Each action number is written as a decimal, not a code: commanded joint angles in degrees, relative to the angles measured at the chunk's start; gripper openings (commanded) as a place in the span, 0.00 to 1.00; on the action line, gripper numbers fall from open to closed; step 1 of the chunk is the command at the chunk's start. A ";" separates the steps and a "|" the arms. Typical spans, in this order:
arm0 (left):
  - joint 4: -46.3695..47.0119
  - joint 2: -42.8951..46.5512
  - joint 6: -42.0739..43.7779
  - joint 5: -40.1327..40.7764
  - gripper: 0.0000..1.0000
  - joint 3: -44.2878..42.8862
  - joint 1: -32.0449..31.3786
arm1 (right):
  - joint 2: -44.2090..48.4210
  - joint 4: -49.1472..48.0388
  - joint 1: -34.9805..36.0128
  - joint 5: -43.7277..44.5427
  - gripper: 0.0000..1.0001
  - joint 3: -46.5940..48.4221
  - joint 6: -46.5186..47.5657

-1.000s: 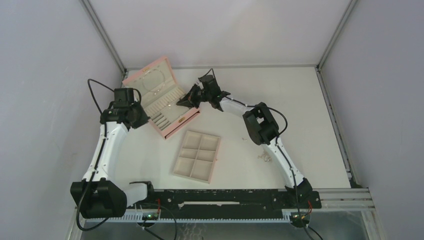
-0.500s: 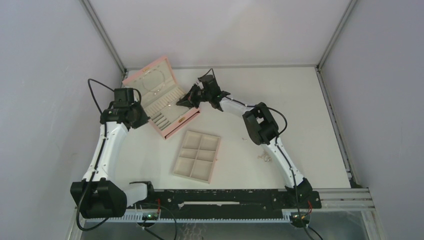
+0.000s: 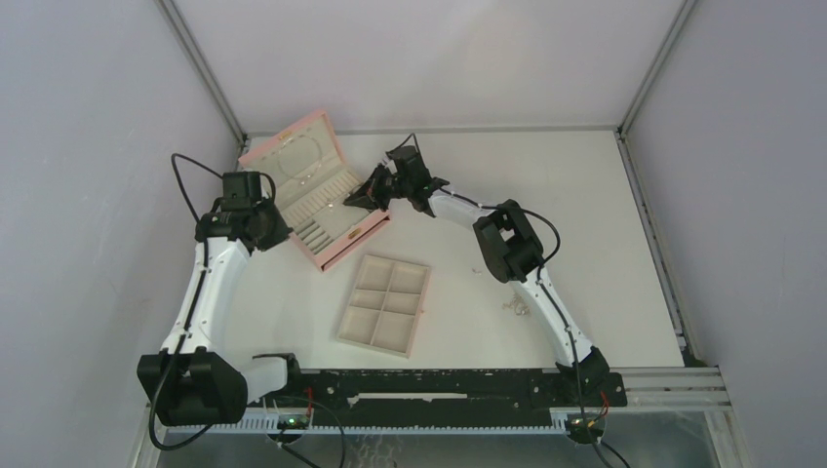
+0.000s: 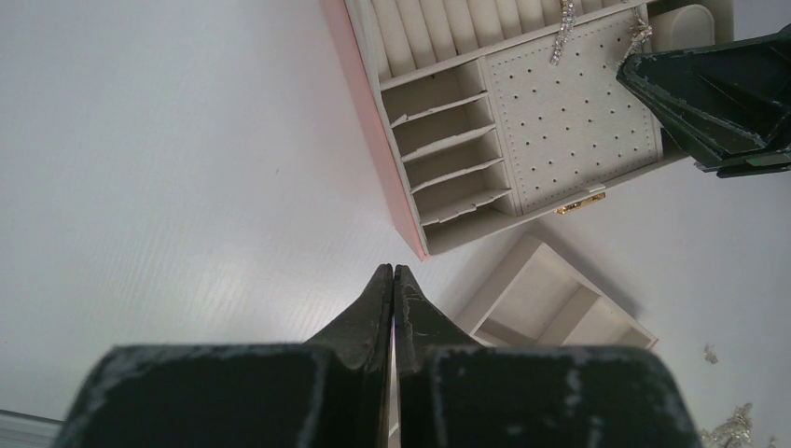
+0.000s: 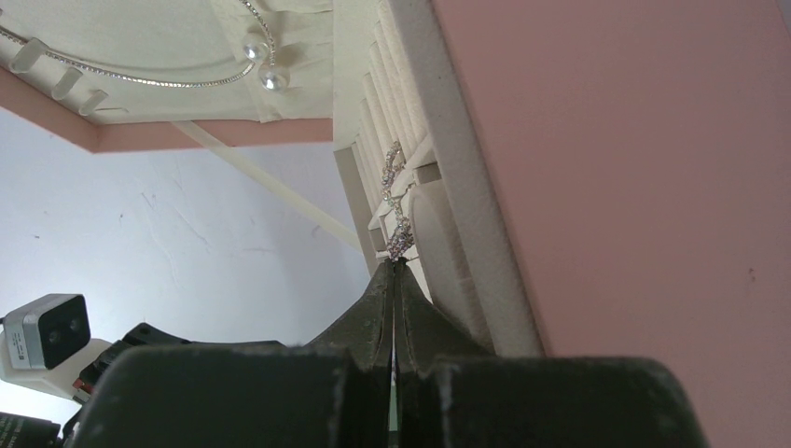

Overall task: Organize the mixed jewelry
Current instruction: Place the jewelry in the jewelry box.

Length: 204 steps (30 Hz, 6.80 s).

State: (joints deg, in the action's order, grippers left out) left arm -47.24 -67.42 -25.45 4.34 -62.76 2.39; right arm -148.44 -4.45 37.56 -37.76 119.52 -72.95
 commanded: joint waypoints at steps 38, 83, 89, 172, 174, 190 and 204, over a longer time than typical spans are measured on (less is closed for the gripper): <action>1.06 0.45 0.97 0.15 0.04 -1.05 0.63 | 2.36 -3.75 0.50 0.05 0.00 -3.77 0.07; 1.23 1.15 1.04 0.64 0.04 -0.26 0.67 | 2.42 -5.92 0.86 -0.74 0.00 -4.98 -0.33; 1.15 1.50 1.26 1.05 0.04 0.00 0.60 | 1.96 -5.58 1.16 -0.97 0.00 -4.39 -0.48; 0.74 1.50 1.63 1.76 0.04 -0.64 0.61 | -0.86 -3.80 -0.21 0.97 0.00 -2.72 -0.18; 0.71 1.50 1.64 1.81 0.04 -0.69 0.63 | -0.77 -3.42 -0.27 1.02 0.00 -2.71 0.09; 0.64 1.36 1.79 1.77 0.04 -0.87 0.66 | -1.25 -0.45 -0.22 1.88 0.00 -2.11 1.36; 0.59 1.06 1.81 1.81 0.04 -1.13 0.64 | -2.44 1.41 -0.19 2.78 0.00 -0.73 1.94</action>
State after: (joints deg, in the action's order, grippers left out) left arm -47.27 -67.35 -24.95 5.78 -62.67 2.44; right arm -147.81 -7.07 37.50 -37.06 117.16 -71.90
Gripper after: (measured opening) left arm 0.038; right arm 0.006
